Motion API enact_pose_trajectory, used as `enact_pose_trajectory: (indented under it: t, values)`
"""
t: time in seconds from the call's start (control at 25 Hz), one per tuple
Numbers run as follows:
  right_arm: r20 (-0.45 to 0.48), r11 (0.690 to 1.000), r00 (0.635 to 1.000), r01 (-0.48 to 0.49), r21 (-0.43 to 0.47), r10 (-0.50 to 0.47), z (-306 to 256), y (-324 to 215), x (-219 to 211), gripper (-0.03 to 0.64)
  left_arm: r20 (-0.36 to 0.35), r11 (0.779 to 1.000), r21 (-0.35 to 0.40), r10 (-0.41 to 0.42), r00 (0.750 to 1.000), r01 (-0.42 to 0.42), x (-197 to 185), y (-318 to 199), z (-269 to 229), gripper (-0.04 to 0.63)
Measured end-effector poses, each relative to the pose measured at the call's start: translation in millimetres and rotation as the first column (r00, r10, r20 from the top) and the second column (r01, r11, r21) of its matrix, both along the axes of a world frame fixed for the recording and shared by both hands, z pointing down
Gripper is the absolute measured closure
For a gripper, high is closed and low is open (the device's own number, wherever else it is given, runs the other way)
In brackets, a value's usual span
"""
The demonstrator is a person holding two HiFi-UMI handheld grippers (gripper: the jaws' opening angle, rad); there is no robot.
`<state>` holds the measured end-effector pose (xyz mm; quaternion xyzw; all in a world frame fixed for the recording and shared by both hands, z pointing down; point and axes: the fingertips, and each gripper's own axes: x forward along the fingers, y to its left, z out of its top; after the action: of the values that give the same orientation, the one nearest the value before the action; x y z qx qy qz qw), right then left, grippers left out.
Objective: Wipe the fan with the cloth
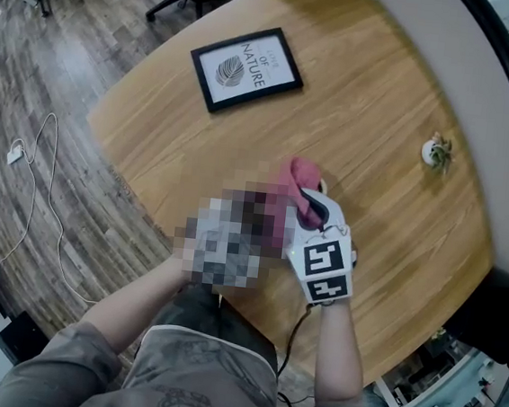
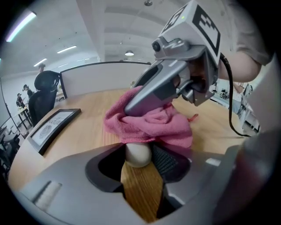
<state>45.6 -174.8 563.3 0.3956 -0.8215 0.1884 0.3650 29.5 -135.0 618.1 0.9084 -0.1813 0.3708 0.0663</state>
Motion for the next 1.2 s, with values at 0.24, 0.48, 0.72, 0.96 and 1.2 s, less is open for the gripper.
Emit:
enact_pose_trajectory:
  t: [0.24, 0.48, 0.72, 0.96, 1.2]
  values:
    - [-0.051, 0.973, 0.974, -0.219, 0.072, 0.223, -7, -22, 63, 0.538, -0.003, 1.000, -0.008, -0.001, 1.000, 0.001, 0, 1, 0, 0.405]
    - [-0.122, 0.913, 0.907, -0.392, 0.108, 0.404, 0, -23, 104, 0.541, -0.002, 1.000, -0.014, 0.002, 1.000, -0.002, 2, 2, -1, 0.405]
    - [-0.079, 0.946, 0.952, -0.282, 0.159, 0.297, -8, -29, 56, 0.541, 0.000, 1.000, -0.014, 0.001, 1.000, -0.001, 2, 1, -1, 0.405]
    - [0.014, 0.989, 0.990, -0.143, 0.025, 0.142, -1, 2, -1, 0.541, 0.000, 1.000, -0.031, 0.004, 1.000, -0.004, 0, 0, 0, 0.405]
    - [0.109, 0.992, 0.994, -0.013, -0.124, 0.026, 7, 44, -35, 0.541, 0.008, 1.000, -0.026, 0.010, 1.000, -0.010, 0, 1, 2, 0.403]
